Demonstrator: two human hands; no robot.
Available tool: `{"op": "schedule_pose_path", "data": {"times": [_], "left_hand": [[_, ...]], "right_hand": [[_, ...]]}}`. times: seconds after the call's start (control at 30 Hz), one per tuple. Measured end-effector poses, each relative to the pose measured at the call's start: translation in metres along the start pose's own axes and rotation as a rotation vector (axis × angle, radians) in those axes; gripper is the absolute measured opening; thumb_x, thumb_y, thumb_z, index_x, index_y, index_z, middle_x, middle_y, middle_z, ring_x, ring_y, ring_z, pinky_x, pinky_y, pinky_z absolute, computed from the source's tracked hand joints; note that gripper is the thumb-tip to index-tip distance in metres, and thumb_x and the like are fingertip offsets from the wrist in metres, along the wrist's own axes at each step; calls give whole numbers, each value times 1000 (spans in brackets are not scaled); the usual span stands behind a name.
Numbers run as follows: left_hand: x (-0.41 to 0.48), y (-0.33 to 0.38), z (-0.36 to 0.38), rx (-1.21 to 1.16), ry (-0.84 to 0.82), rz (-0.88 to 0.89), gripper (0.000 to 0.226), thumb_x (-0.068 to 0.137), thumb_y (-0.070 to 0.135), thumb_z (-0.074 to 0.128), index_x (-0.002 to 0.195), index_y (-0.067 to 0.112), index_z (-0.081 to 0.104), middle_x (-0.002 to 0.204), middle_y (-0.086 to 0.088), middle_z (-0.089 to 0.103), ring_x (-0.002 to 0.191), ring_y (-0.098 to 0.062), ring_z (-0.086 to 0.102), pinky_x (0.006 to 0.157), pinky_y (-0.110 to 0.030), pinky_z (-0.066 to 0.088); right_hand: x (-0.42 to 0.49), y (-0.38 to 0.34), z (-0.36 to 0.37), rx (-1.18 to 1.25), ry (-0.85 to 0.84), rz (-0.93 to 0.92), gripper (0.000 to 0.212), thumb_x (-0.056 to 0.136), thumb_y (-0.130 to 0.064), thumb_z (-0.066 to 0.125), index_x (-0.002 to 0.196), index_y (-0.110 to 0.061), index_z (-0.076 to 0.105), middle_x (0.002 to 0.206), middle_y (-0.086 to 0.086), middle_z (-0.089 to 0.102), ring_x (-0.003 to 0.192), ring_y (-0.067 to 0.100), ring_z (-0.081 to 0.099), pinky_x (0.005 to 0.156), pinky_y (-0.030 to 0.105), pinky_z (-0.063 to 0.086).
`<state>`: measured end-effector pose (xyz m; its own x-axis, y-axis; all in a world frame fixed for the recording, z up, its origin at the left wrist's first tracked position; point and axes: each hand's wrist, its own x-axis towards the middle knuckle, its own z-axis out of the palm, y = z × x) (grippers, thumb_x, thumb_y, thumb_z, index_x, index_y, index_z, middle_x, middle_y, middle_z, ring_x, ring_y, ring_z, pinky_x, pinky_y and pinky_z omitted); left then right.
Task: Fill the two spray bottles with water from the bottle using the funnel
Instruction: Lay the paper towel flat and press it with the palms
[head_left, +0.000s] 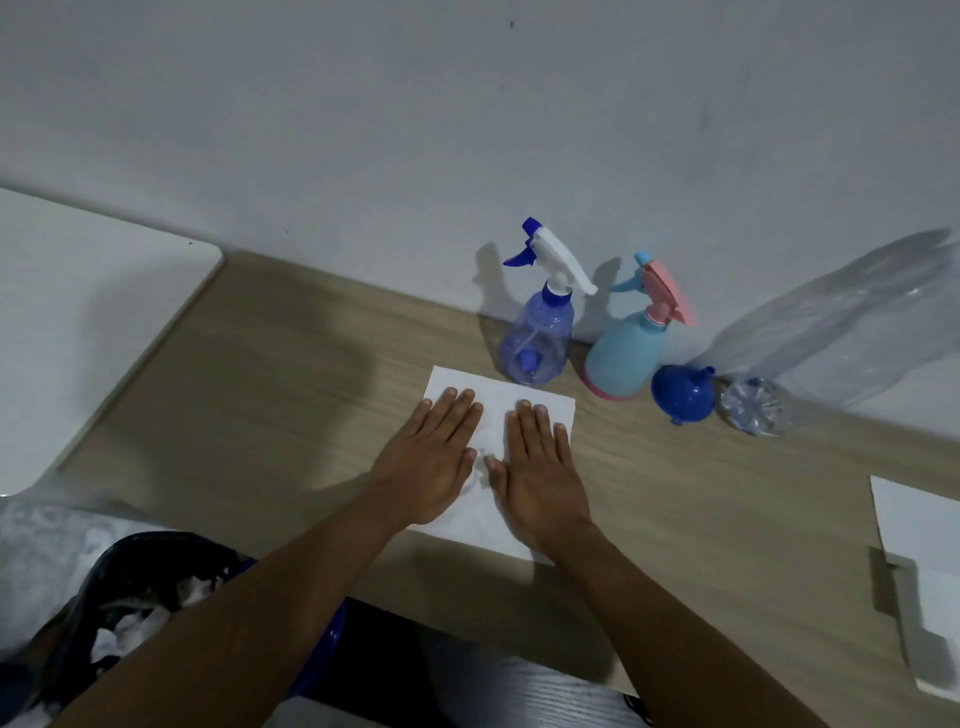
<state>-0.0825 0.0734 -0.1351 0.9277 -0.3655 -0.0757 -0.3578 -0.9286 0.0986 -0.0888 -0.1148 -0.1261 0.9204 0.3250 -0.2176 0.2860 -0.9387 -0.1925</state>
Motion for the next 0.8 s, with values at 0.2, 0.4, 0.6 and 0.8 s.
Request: {"op": "schedule_pose_path", "data": {"times": [0.2, 0.4, 0.6, 0.8], "left_hand": [[4, 22, 6, -3, 12, -38, 61, 103, 42, 13, 157, 13, 14, 164, -7, 11, 152, -23, 5, 123, -45, 12], [13, 67, 8, 0, 18, -21, 61, 104, 41, 14, 157, 12, 14, 165, -8, 11, 152, -25, 5, 123, -44, 9], [34, 142, 14, -8, 23, 10, 61, 104, 42, 13, 157, 12, 8, 165, -8, 4, 153, -26, -1, 124, -44, 6], [51, 228, 14, -22, -17, 71, 60, 105, 40, 11, 157, 13, -3, 164, -6, -9, 152, -24, -10, 124, -42, 0]], "right_hand": [[-7, 21, -1, -2, 7, -34, 72, 101, -58, 3, 158, -15, -6, 165, 3, -16, 152, 21, -18, 126, 43, -2], [-27, 69, -4, -14, 43, -65, 71, 102, -55, 5, 159, -14, 4, 167, 5, -5, 153, 23, -10, 126, 46, 6], [-66, 138, -10, -20, 63, -33, 68, 103, -52, 7, 159, -14, 4, 167, 4, -5, 153, 21, -11, 126, 45, 6], [-116, 211, -12, -12, 79, 27, 66, 104, -50, 10, 159, -14, 4, 167, 3, -5, 153, 18, -13, 126, 42, 3]]}}
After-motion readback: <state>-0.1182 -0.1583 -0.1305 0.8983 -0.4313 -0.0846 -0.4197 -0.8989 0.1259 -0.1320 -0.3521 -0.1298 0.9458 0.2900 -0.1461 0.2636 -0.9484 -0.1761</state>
